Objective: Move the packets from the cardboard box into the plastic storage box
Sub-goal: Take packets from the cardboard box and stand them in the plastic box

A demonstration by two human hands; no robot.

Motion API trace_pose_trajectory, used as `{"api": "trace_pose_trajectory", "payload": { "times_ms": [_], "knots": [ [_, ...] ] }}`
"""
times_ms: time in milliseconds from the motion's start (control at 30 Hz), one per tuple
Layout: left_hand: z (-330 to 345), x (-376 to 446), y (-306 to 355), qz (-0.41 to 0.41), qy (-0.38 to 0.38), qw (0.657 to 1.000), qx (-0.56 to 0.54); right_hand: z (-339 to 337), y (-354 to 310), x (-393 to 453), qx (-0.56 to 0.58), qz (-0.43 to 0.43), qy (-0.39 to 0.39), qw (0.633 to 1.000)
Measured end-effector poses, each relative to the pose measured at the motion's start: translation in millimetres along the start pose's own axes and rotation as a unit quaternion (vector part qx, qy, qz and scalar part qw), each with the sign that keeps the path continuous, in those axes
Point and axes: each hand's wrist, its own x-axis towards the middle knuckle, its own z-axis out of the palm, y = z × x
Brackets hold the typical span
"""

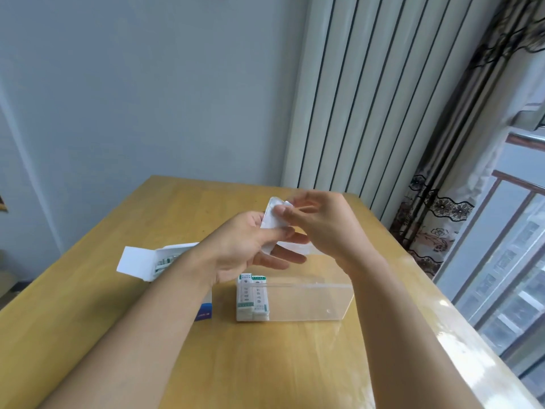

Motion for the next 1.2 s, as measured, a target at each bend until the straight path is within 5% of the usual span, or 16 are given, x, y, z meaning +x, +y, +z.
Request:
{"api": "trace_pose_trajectory", "payload": {
  "times_ms": [200, 900, 1033, 1200],
  "knots": [
    [-0.9, 7.2, -3.2, -0.001, 0.014, 0.991, -0.135, -9.9, 17.3, 6.8, 0.013, -0.011, 0.026, 1.0],
    [2.2, 13.1, -11.8, -0.007, 0.086, 0.996, -0.036, -18.4, 11.7, -0.4, 0.008, -0.046, -0.015, 0.999],
    [-1.7, 16.9, -11.5, -0.014, 0.125, 0.975, -0.183, -19.3, 6.0, -1.8, 0.01, -0.11, 0.077, 0.991],
    [-3.7, 20.0, -6.1, 0.015, 0.162, 0.93, -0.329, -6.3, 3.0, -8.3, -0.115, -0.171, -0.018, 0.978]
  ]
}}
